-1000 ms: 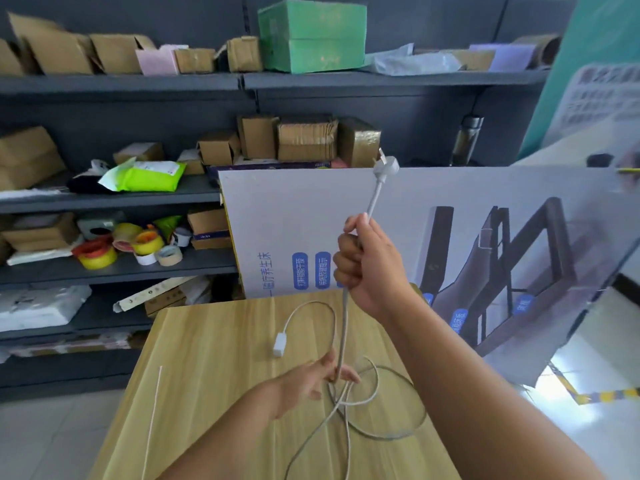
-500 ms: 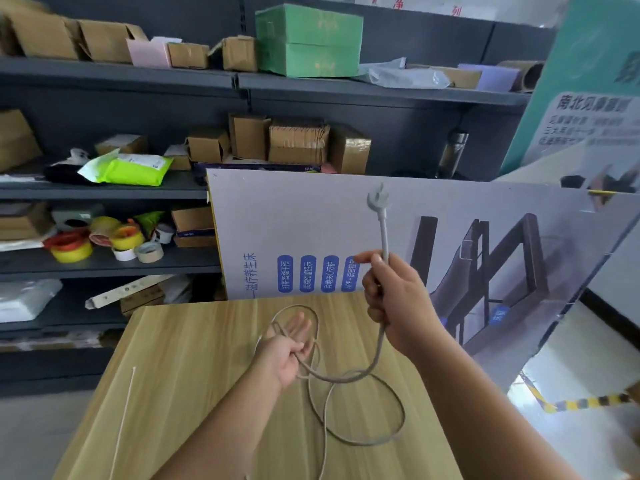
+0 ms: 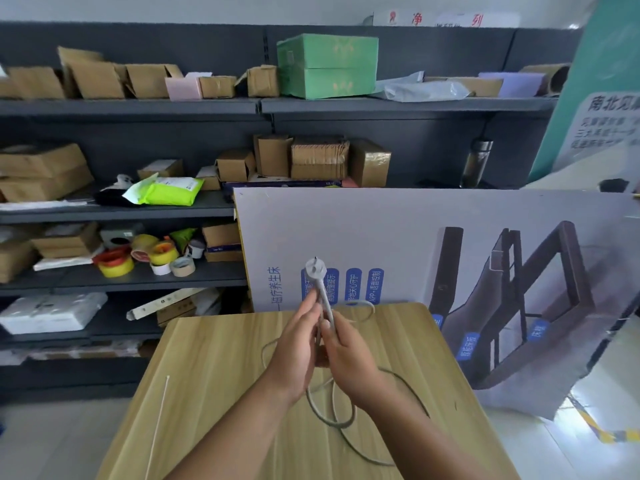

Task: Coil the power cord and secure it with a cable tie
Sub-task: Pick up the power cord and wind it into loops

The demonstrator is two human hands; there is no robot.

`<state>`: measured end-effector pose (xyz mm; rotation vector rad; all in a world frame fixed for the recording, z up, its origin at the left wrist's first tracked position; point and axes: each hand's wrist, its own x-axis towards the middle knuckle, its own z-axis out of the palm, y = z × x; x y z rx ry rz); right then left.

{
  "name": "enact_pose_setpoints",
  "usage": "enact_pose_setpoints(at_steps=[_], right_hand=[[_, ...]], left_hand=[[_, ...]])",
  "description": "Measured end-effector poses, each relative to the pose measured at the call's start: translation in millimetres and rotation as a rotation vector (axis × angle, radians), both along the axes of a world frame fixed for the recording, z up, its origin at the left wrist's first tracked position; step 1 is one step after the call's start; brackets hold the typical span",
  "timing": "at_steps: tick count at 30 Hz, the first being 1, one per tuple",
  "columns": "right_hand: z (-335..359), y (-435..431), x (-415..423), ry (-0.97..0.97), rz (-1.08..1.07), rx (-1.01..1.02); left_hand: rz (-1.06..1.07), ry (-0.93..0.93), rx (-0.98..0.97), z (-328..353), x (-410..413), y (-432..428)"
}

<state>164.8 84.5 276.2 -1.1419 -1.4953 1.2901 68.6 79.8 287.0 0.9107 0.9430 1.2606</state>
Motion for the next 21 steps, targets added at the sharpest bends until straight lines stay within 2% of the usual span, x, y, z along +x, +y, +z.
enact_pose_setpoints(at_steps=[3, 7, 8, 11, 14, 17, 21], right_hand=[[4.8, -0.9, 3.5, -0.070, 0.003, 0.022], [18.7, -4.9, 17.8, -0.015, 0.027, -0.026], [27.6, -7.0, 23.2, 0.000, 0.049, -0.036], [57.6, -12.5, 37.1, 0.023, 0.165, 0.010], [86.2, -13.4, 47.8, 0.066, 0.167, 0.101], [114.8, -7.3, 64.7, 0.130, 0.013, 0.183], [127.0, 10.7, 86.5, 0.004, -0.169, 0.294]], left_hand=[[0.001, 0.045, -0.083, -1.6, -4.0, -3.4], [0.407, 0.371, -0.014, -12.3, -14.3, 2.2], [0.385, 0.389, -0.015, -18.8, -18.8, 6.2], [0.068, 0.502, 0.024, -31.7, -20.2, 13.8], [0.011, 0.682, 0.060, -37.7, -14.8, 18.3], [-0.009, 0.644, 0.050, -38.4, -15.2, 13.6], [0.098, 0.458, 0.090, -22.9, -13.5, 7.9]])
